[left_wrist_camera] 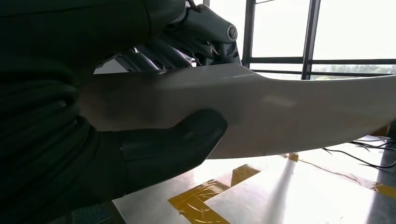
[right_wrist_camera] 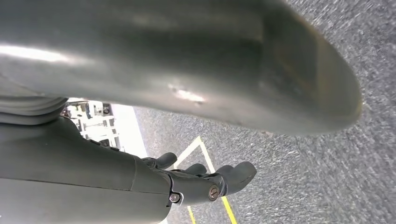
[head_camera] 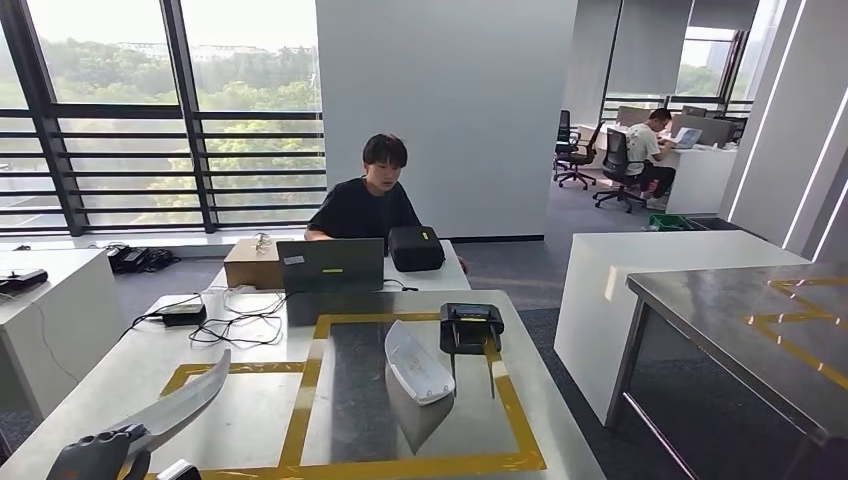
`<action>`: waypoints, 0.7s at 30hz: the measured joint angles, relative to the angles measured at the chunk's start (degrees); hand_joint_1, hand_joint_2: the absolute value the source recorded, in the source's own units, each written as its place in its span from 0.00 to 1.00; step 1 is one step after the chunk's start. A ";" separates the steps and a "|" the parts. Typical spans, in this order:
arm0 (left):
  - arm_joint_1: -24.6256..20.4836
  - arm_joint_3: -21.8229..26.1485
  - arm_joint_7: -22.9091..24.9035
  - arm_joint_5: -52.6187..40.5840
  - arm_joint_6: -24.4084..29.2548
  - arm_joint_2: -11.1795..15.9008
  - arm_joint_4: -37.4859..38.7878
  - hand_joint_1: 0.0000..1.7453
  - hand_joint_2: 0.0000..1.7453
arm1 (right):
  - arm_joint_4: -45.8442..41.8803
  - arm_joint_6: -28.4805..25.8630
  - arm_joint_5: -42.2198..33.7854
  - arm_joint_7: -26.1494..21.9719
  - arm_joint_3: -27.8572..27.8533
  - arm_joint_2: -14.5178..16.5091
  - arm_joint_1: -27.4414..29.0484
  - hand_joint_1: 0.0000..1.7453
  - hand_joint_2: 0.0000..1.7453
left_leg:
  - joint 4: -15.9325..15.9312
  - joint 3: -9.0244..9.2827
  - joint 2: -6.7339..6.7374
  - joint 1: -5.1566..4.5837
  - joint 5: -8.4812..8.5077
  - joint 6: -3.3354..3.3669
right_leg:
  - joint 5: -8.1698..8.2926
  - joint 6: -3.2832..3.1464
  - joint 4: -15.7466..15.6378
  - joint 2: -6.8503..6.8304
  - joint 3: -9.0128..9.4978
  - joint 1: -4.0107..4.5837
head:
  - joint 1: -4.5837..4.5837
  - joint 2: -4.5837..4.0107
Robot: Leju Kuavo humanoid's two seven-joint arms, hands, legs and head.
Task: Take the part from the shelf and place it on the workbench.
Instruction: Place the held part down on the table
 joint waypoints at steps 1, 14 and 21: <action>0.04 0.07 0.84 -0.01 0.00 0.08 0.20 1.00 1.00 | 0.00 0.01 0.01 0.01 0.00 0.00 0.02 0.00 0.00 | 0.07 0.31 -0.03 0.01 -0.30 -0.08 | 1.03 0.09 0.31 0.00 -0.83 -0.08 | 0.03 0.00; -0.04 2.82 -1.95 1.35 -1.62 1.93 1.20 1.00 1.00 | 0.00 0.23 0.02 0.03 0.00 0.00 -0.37 0.00 0.00 | 12.66 -4.44 0.16 0.06 -7.62 -3.49 | 8.14 -3.36 -16.36 -0.12 7.01 -0.11 | -0.43 0.00; 0.25 3.17 -2.62 1.28 -2.08 1.91 1.46 1.00 1.00 | 0.00 0.89 0.02 0.32 -0.01 0.00 -0.58 0.00 0.00 | 1.93 -2.09 0.25 -0.19 1.60 -2.52 | 5.85 -2.54 -15.94 0.24 9.34 0.11 | -0.61 0.00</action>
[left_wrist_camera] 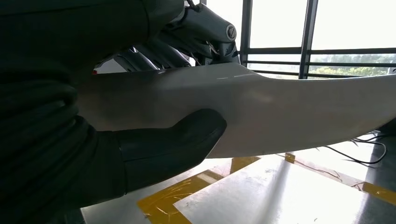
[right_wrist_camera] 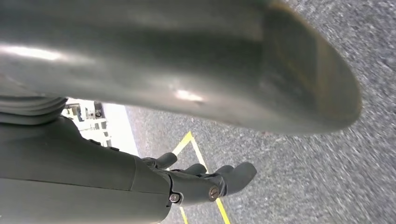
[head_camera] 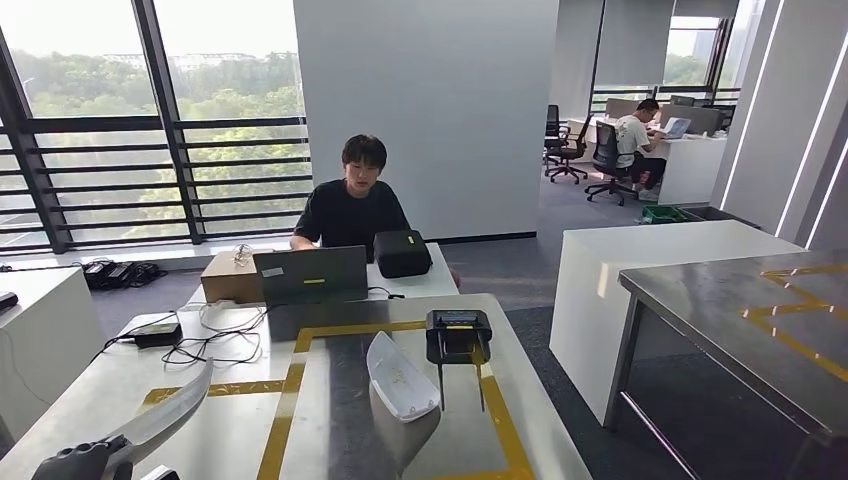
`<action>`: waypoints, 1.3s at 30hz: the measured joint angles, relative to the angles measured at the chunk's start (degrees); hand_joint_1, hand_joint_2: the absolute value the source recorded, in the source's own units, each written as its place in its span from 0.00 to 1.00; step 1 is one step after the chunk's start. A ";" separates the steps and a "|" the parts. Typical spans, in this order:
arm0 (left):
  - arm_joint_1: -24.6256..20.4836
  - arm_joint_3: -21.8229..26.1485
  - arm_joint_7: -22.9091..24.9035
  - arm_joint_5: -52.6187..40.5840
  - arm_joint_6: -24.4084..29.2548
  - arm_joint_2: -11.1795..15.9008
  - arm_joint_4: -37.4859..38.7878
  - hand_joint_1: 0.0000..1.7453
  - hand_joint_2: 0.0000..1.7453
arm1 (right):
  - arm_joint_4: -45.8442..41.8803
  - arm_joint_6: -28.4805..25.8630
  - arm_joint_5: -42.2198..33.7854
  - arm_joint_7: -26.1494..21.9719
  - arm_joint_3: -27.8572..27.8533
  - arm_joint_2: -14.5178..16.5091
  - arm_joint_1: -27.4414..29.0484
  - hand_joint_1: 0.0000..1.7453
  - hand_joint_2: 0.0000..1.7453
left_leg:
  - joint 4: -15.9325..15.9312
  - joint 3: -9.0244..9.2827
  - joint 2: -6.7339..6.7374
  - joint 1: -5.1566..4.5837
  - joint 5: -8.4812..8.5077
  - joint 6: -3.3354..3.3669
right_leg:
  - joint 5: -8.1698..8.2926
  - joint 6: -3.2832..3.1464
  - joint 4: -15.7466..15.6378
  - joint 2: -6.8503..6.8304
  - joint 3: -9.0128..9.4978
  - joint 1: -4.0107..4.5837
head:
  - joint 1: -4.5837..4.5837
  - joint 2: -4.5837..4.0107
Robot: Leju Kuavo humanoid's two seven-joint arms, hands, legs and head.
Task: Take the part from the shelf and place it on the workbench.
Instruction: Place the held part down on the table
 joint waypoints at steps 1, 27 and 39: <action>-0.09 0.07 -0.08 -0.04 -0.09 -0.02 0.02 1.00 1.00 | 0.00 0.02 0.00 0.01 -0.01 0.00 -0.05 0.00 0.00 | -1.05 0.52 -0.05 -0.11 -0.17 0.24 | -0.17 0.29 0.00 0.00 0.01 0.08 | 0.05 0.00; 1.53 0.72 -2.18 -0.62 -0.37 -0.66 0.24 1.00 1.00 | 0.00 -0.34 -0.01 -0.15 -0.02 -0.04 0.32 0.00 0.00 | 13.21 -5.55 -0.07 0.10 -6.60 -0.88 | 0.62 -0.94 -0.45 -0.19 -0.36 0.02 | 0.13 0.00; 1.59 0.74 -2.04 -0.75 -0.67 -0.86 0.13 1.00 1.00 | -0.01 -0.38 -0.01 -0.31 -0.03 -0.08 0.27 0.00 0.00 | -1.97 1.94 -0.18 0.06 -1.37 2.41 | -5.96 2.42 11.84 -0.26 -5.61 0.01 | 0.55 0.00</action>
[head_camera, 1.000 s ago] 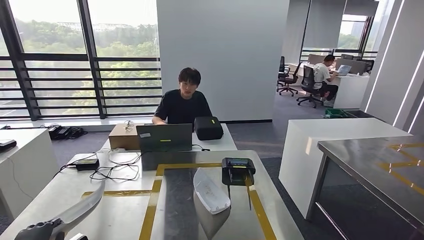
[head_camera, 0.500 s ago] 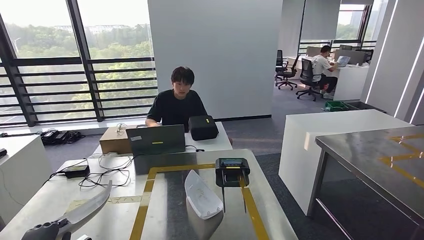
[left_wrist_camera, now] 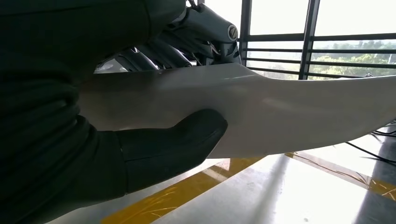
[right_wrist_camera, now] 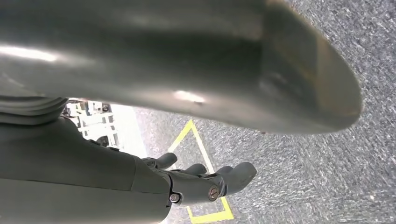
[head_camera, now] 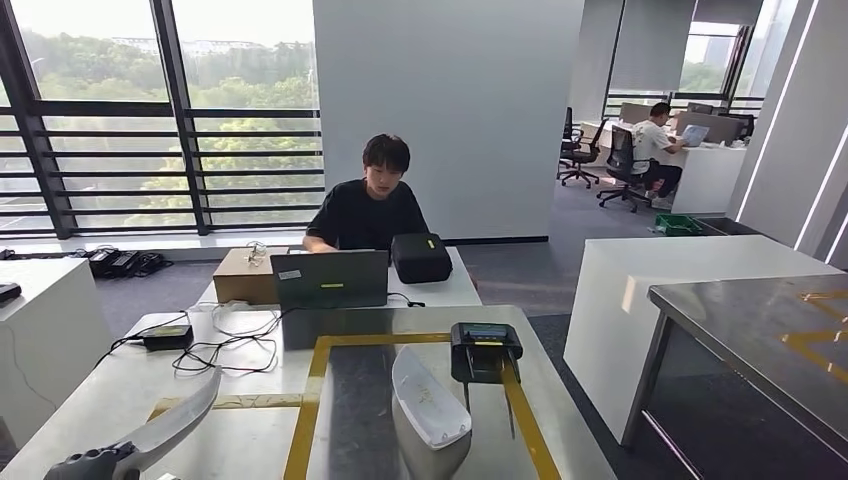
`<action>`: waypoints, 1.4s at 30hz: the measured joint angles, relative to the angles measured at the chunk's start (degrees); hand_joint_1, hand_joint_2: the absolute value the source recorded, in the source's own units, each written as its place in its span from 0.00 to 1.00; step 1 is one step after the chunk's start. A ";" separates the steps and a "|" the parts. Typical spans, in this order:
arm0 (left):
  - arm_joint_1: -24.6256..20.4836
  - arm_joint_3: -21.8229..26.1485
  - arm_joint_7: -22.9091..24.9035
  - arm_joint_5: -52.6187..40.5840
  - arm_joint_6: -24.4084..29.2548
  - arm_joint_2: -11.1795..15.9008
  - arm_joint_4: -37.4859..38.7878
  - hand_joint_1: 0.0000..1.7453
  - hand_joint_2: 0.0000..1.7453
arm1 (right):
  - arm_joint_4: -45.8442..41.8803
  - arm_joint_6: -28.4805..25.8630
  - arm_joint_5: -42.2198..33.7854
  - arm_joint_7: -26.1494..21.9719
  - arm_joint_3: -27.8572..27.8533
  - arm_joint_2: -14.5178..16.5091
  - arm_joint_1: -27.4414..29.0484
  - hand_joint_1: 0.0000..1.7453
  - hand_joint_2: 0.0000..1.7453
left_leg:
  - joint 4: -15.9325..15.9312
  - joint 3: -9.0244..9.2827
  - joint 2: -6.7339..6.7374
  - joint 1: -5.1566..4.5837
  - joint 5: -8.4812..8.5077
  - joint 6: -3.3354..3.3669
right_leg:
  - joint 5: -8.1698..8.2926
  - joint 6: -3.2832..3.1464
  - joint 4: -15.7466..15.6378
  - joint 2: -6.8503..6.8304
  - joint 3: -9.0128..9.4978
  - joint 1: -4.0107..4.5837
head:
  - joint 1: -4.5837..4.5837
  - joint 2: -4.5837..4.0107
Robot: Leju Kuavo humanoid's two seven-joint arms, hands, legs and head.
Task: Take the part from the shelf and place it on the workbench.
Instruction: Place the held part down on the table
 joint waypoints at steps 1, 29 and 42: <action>0.15 0.00 0.03 -0.02 -0.11 -0.05 0.08 1.00 1.00 | 0.00 -0.01 0.00 0.00 -0.01 -0.02 0.05 0.00 0.00 | 0.04 0.22 -0.02 -0.01 -0.26 0.06 | -0.49 0.10 3.04 0.00 -2.16 -0.04 | 0.05 0.00; 0.71 0.28 0.02 -0.06 -0.99 -0.28 0.49 1.00 1.00 | 0.01 -0.27 0.02 0.21 -0.01 -0.03 0.05 0.00 0.00 | 0.31 -1.34 -0.16 -0.05 0.93 -1.97 | 5.16 -2.43 -12.85 -0.05 6.75 0.38 | -0.09 0.00; 0.96 0.34 -3.12 -0.38 1.71 -0.28 0.39 1.00 1.00 | 0.01 -0.43 0.04 0.00 -0.01 -0.03 -0.10 0.00 0.00 | 0.35 -1.23 -0.13 -0.21 0.83 -1.42 | 5.27 -1.41 -13.19 -0.08 6.91 0.30 | -0.09 0.00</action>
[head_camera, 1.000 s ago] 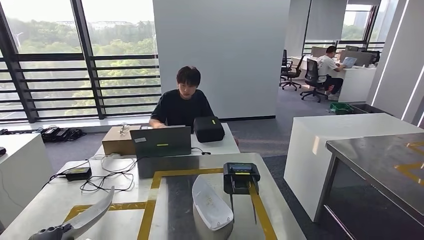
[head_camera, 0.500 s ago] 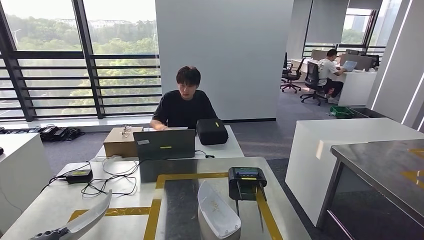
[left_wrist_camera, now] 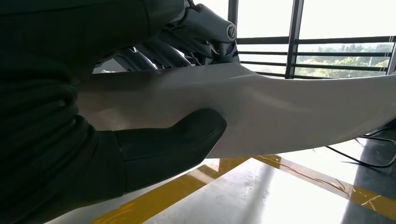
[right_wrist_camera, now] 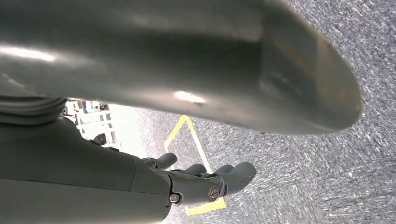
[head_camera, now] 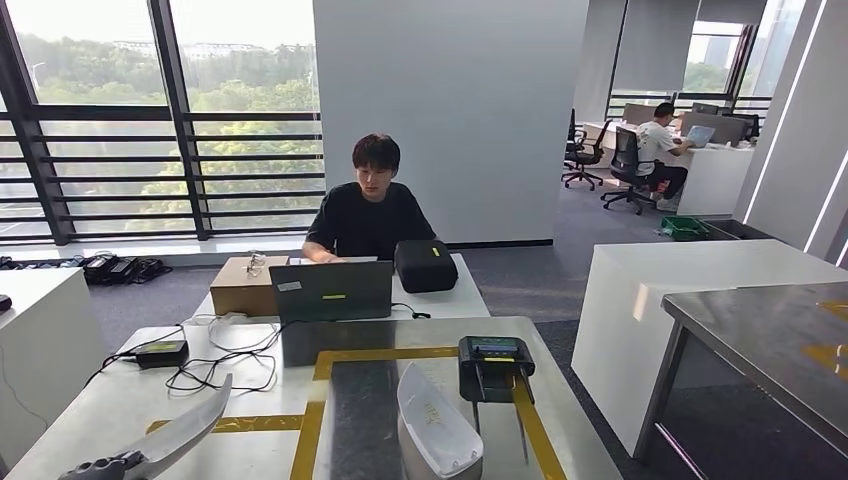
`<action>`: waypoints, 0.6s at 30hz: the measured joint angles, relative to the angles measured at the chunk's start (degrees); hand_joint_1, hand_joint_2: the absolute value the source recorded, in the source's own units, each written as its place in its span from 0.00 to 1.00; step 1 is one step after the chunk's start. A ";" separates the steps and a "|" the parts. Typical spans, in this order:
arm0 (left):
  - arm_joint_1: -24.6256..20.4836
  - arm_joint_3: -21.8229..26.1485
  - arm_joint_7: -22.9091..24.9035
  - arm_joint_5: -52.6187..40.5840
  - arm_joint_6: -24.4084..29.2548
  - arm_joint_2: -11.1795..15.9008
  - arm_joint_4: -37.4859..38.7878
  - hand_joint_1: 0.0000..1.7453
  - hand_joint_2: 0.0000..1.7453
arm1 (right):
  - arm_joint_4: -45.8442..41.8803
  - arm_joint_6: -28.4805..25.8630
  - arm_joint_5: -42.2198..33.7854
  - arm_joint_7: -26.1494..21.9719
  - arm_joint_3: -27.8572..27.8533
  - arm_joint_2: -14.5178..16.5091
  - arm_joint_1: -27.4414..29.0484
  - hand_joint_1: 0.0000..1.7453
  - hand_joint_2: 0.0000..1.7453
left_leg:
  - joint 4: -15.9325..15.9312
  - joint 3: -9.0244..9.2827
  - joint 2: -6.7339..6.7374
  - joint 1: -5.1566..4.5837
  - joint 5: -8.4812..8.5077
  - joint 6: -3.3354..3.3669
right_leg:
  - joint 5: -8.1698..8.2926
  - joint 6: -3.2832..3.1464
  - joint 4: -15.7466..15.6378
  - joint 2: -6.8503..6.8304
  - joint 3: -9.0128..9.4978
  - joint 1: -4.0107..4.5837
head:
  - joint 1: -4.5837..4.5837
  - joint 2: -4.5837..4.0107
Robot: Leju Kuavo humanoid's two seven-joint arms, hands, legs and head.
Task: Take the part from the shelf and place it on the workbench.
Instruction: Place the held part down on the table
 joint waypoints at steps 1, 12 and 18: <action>0.02 0.01 -0.14 0.01 -0.48 0.00 0.01 1.00 1.00 | 0.00 0.05 0.00 -0.01 0.00 0.00 0.00 0.00 0.00 | -0.01 0.02 0.00 0.00 0.00 0.00 | 0.00 0.00 0.03 0.00 0.00 0.01 | -0.01 0.00; 0.08 0.96 -0.63 1.10 -6.13 0.00 0.21 0.00 1.00 | 0.00 0.73 0.01 -0.05 0.00 0.00 -0.02 0.00 0.00 | -0.15 0.15 0.04 0.06 0.05 -0.08 | -0.05 0.00 0.12 0.02 -0.02 0.05 | -0.06 0.00; 0.08 1.97 -1.74 1.78 -6.92 0.00 0.20 0.00 0.25 | 0.00 0.84 0.01 -0.17 0.00 0.00 -0.04 0.00 0.00 | -0.16 0.15 0.04 0.06 0.05 -0.08 | -0.08 -0.01 0.13 0.02 0.00 0.05 | -0.06 0.00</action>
